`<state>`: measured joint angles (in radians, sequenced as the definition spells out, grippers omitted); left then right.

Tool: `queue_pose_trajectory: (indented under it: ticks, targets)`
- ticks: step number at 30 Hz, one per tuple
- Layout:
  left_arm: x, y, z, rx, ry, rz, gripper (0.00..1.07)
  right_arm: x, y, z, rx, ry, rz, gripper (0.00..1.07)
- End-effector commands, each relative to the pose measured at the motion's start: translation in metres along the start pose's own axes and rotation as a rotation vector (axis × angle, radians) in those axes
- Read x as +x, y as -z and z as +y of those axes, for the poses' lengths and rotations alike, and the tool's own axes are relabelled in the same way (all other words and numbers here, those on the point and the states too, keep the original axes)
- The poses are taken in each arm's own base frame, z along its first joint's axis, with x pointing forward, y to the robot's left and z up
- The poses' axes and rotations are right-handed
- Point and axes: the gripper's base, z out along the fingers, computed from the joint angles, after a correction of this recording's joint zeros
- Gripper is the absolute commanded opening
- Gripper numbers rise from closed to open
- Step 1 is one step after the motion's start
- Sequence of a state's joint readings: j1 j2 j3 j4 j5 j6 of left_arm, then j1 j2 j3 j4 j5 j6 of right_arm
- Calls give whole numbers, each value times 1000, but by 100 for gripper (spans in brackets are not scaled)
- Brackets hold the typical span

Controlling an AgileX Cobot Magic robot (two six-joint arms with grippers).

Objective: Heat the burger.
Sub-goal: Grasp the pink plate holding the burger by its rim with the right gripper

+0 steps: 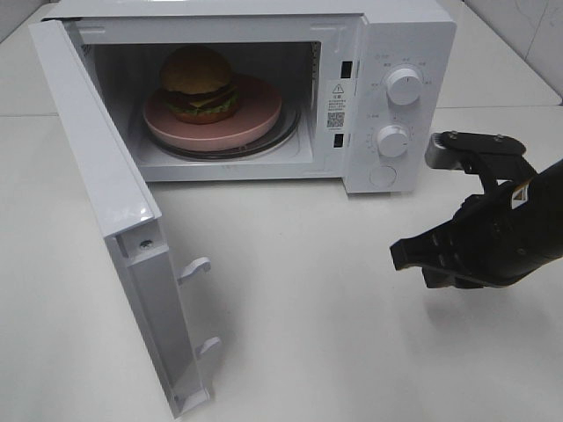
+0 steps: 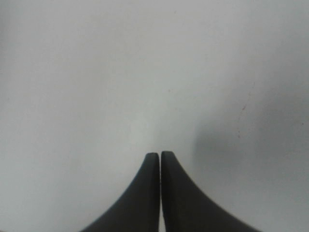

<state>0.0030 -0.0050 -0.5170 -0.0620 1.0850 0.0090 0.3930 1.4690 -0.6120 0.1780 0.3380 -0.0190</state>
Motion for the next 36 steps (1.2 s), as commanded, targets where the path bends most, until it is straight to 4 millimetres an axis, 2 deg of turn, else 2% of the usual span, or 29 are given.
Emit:
queue_pose_trajectory:
  ticks: [1, 3, 4, 6, 7, 8, 9, 10, 11, 12, 13, 14, 15, 16, 23, 25, 26, 28, 29, 31, 32, 34, 36]
  targets:
    - [0, 2, 0, 2, -3, -29, 101, -2, 10, 2, -10, 155, 71, 6]
    - [0, 2, 0, 2, -3, -29, 101, -7, 16, 4, -19, 255, 81, 13]
    - [0, 2, 0, 2, -3, -29, 101, -7, 16, 4, -19, 255, 81, 13]
    - [0, 2, 0, 2, -3, -29, 101, -12, 22, 6, -31, 355, 100, 25]
    - [0, 2, 0, 2, -3, -29, 101, -12, 22, 6, -31, 355, 100, 25]
    - [0, 2, 0, 2, -3, -29, 101, -14, 24, 7, -38, 425, 106, 38]
    - [0, 2, 0, 2, -3, -29, 101, -14, 24, 7, -38, 425, 106, 38]
    - [0, 2, 0, 2, -3, -29, 101, -14, 25, 7, -42, 465, 111, 47]
    - [0, 2, 0, 2, -3, -29, 101, -16, 27, 11, -52, 520, 110, 66]
    - [0, 2, 0, 2, -3, -29, 101, -16, 27, 11, -52, 520, 110, 66]
    - [0, 2, 0, 2, -3, -29, 101, -20, 30, 20, -62, 588, 91, 86]
    - [0, 2, 0, 2, -3, -29, 101, -22, 30, 24, -66, 625, 81, 93]
    - [0, 2, 0, 2, -3, -29, 101, -22, 30, 24, -66, 625, 81, 93]
    - [0, 2, 0, 2, -3, -29, 101, -28, 31, 30, -69, 708, 52, 101]
    - [0, 2, 0, 2, -3, -29, 101, -36, 31, 44, -87, 918, 74, 100]
    - [0, 2, 0, 2, -3, -29, 101, -40, 32, 51, -97, 1042, 112, 100]
    - [0, 2, 0, 2, -3, -29, 101, -40, 32, 51, -97, 1042, 112, 100]
    - [0, 2, 0, 2, -3, -29, 101, -46, 31, 60, -122, 1213, 116, 100]
    - [0, 2, 0, 2, -3, -29, 101, -46, 31, 60, -122, 1213, 116, 100]
    - [0, 2, 0, 2, -3, -29, 101, -58, 28, 74, -140, 1395, 94, 99]
    - [0, 2, 0, 2, -3, -29, 101, -58, 28, 74, -140, 1395, 94, 99]
    - [0, 2, 0, 2, -3, -29, 101, -75, 25, 88, -143, 1447, 71, 98]
    - [0, 2, 0, 2, -3, -29, 101, -79, 24, 92, -146, 1470, 67, 98]
